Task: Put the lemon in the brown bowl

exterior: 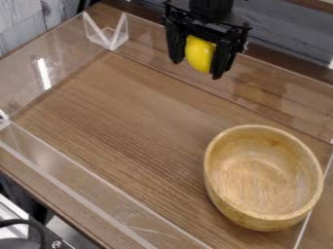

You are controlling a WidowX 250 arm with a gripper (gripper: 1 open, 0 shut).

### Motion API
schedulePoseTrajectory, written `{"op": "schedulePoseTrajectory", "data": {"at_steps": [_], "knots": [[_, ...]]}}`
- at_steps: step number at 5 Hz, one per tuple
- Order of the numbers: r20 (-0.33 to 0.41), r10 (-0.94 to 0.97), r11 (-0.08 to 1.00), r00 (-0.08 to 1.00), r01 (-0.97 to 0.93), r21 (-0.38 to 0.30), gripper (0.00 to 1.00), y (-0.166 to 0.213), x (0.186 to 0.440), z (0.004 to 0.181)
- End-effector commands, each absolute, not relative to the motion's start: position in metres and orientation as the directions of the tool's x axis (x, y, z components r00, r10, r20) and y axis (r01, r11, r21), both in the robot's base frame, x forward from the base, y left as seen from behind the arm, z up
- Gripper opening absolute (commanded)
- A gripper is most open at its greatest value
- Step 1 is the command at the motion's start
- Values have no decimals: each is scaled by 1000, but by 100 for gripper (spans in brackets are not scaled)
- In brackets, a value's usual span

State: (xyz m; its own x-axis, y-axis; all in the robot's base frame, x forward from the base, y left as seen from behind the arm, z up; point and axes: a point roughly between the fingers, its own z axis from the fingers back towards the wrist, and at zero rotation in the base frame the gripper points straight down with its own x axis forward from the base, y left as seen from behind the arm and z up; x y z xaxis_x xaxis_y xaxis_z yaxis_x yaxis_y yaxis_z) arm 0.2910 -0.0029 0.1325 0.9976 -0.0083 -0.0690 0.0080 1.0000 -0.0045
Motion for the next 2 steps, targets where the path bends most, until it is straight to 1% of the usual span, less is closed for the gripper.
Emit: {"op": "schedulePoseTrajectory", "data": {"at_steps": [1, 2], "knots": [[-74, -41, 999, 996, 41, -7, 0, -24, 274, 133], [-73, -87, 996, 994, 86, -9, 0, -46, 257, 134]]}}
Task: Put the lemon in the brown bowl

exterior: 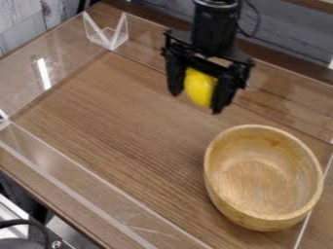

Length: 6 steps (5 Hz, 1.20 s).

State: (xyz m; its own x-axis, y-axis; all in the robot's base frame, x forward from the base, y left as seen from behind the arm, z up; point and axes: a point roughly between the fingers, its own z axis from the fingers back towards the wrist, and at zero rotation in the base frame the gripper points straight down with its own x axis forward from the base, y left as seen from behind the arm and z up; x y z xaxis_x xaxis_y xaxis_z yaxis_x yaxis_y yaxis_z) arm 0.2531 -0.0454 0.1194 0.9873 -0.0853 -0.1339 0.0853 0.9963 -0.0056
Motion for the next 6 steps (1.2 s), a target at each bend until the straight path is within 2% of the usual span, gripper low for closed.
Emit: {"op": "schedulePoseTrajectory", "data": {"at_steps": [1, 3, 6], "knots": [[-63, -105, 994, 992, 104, -17, 0, -67, 246, 135], [-48, -142, 990, 989, 141, -18, 0, -89, 233, 133], [-18, -150, 989, 989, 150, -11, 0, -126, 224, 109]]}}
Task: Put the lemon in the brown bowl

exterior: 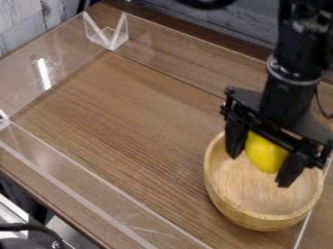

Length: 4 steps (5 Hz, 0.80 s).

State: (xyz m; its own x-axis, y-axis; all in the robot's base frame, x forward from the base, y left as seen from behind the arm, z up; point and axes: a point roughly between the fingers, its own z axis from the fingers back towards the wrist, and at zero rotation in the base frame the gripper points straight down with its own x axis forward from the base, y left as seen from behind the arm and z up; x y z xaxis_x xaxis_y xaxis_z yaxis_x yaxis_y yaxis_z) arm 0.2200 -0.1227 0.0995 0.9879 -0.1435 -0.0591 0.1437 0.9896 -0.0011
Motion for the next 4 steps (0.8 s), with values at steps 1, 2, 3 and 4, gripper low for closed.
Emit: {"op": "schedulePoseTrajectory", "data": {"at_steps": [1, 2, 3, 4], "knots": [[-3, -148, 989, 989, 148, -9, 0, -129, 223, 96], [17, -154, 988, 988, 154, -10, 0, -131, 223, 87], [30, -152, 988, 988, 153, -14, 0, -131, 223, 83], [47, -152, 988, 987, 153, -23, 0, -130, 225, 81]]}}
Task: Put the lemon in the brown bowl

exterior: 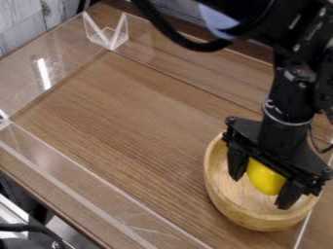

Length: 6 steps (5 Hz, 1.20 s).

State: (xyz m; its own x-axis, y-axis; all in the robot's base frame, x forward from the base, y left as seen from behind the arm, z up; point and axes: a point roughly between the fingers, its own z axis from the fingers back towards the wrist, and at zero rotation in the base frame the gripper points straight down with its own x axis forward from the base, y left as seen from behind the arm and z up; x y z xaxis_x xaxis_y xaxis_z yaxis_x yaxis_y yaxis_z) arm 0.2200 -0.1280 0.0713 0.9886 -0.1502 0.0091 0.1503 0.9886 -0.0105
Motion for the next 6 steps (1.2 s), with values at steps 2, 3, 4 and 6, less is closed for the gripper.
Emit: {"op": "schedulePoseTrajectory", "data": {"at_steps": [2, 3, 4, 6], "knots": [[70, -151, 987, 986, 154, -35, 0, -127, 228, 79], [77, -150, 987, 986, 153, -39, 0, -125, 229, 78], [83, -149, 987, 985, 153, -42, 0, -124, 230, 78], [99, -142, 988, 985, 147, -49, 100, -121, 231, 79]]}}
